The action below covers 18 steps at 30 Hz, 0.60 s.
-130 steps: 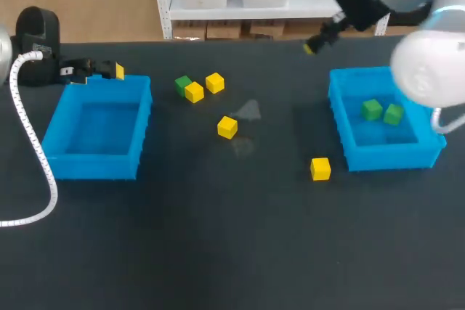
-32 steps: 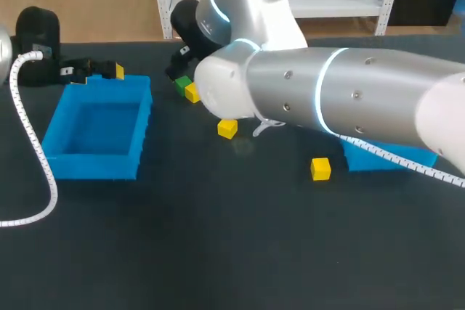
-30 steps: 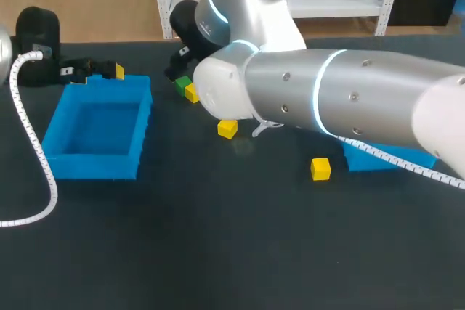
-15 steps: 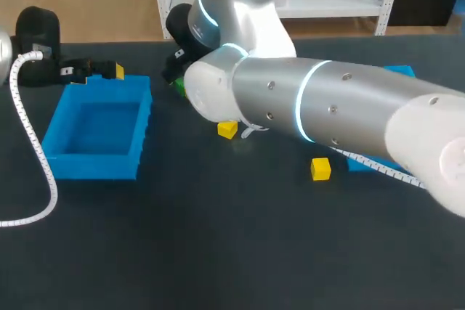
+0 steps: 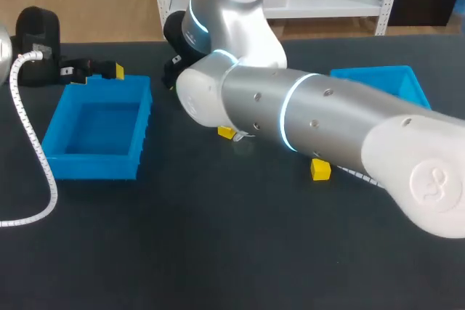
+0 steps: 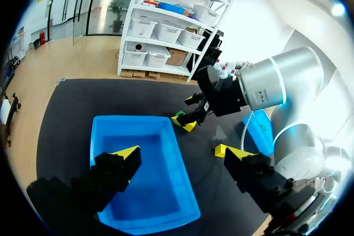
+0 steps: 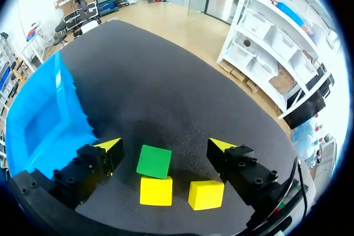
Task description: Put the green cubes in the right bin and the yellow cubes in the left bin.
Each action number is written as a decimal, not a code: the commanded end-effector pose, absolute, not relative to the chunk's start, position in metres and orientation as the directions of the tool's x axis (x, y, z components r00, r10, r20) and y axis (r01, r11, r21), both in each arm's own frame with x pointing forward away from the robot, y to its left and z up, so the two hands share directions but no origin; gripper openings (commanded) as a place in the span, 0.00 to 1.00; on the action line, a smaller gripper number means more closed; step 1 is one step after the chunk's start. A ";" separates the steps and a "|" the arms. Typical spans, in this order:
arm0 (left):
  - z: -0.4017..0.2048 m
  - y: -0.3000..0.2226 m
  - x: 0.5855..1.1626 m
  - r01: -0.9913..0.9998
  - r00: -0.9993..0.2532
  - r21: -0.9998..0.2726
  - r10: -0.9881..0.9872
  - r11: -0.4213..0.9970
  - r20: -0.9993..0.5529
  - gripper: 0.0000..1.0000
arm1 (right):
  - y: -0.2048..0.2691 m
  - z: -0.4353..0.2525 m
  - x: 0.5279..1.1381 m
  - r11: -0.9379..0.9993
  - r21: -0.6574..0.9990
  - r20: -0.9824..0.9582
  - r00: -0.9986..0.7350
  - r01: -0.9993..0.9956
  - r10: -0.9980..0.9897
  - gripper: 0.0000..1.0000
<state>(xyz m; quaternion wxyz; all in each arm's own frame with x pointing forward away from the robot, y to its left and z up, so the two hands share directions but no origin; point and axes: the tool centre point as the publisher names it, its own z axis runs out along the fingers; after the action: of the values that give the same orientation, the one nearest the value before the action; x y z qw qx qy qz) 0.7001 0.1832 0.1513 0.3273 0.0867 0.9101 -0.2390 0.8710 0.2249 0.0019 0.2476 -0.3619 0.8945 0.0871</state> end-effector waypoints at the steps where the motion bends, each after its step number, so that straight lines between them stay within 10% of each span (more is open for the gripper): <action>1: 0.150 0.184 0.700 0.319 -0.768 -0.382 0.001 0.867 -0.641 1.00 | 0.226 0.001 0.874 0.725 -0.024 -0.503 -0.619 -0.688 -0.603 1.00; 18: 0.150 0.184 0.700 0.319 -0.768 -0.382 0.001 0.867 -0.641 1.00 | 0.226 -0.009 0.882 0.747 -0.031 -0.485 -0.644 -0.664 -0.592 1.00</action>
<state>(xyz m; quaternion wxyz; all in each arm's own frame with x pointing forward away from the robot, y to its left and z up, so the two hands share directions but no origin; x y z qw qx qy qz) 0.7001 0.1832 0.1513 0.3273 0.0867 0.9101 -0.2390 0.8734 0.2226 -0.0073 0.2437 -0.3489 0.9017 0.0760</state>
